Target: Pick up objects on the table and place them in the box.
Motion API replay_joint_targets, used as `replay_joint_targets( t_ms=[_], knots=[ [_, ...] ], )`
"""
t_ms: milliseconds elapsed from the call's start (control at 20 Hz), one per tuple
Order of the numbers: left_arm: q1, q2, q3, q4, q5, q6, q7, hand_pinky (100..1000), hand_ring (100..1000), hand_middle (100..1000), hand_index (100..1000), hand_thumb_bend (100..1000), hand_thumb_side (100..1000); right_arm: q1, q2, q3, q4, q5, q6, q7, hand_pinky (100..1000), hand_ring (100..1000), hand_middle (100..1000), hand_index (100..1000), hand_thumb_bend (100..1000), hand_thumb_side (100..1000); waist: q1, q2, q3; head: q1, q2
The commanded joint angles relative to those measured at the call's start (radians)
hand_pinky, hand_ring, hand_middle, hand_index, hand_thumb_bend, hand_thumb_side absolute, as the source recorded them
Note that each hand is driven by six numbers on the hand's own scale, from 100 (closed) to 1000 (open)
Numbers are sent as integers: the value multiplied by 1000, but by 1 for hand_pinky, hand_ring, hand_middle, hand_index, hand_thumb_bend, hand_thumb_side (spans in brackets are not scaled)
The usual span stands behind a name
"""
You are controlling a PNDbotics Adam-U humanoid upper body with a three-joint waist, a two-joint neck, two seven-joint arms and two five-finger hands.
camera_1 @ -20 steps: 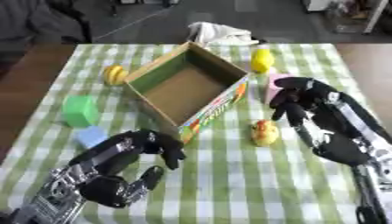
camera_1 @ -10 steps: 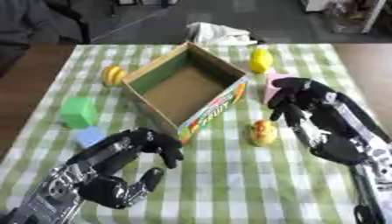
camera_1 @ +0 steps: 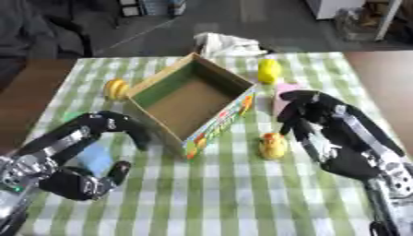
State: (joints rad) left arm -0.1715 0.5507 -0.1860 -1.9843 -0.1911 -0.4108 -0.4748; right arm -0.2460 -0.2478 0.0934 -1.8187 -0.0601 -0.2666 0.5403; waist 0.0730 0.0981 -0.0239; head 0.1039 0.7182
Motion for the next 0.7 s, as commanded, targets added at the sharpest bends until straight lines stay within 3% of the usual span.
replay_joint_targets(
  t_ms=[50,200,400,700],
  knots=[
    [5,92,45,-16,-123,-10,15,701,759,684,879,100,259,-10,-20,-5,-11,7,-1,0,699,520,579,838,100,460,0,-11,2,-2,-21],
    [21,118,57,-16,-297,27,16,731,766,732,895,100,291,-9,-21,-5,-9,9,-1,-1,698,519,577,837,100,458,1,-12,2,-5,-27],
    [41,101,51,-16,-516,104,36,747,772,760,900,100,318,-10,-21,-4,-7,10,-2,-1,697,518,576,837,100,458,0,-10,2,-5,-31],
    [70,60,31,-16,-732,251,56,745,736,766,898,100,338,-11,-19,-4,-5,12,-1,-2,696,517,574,836,100,457,-1,-9,0,-3,-30]
  ],
)
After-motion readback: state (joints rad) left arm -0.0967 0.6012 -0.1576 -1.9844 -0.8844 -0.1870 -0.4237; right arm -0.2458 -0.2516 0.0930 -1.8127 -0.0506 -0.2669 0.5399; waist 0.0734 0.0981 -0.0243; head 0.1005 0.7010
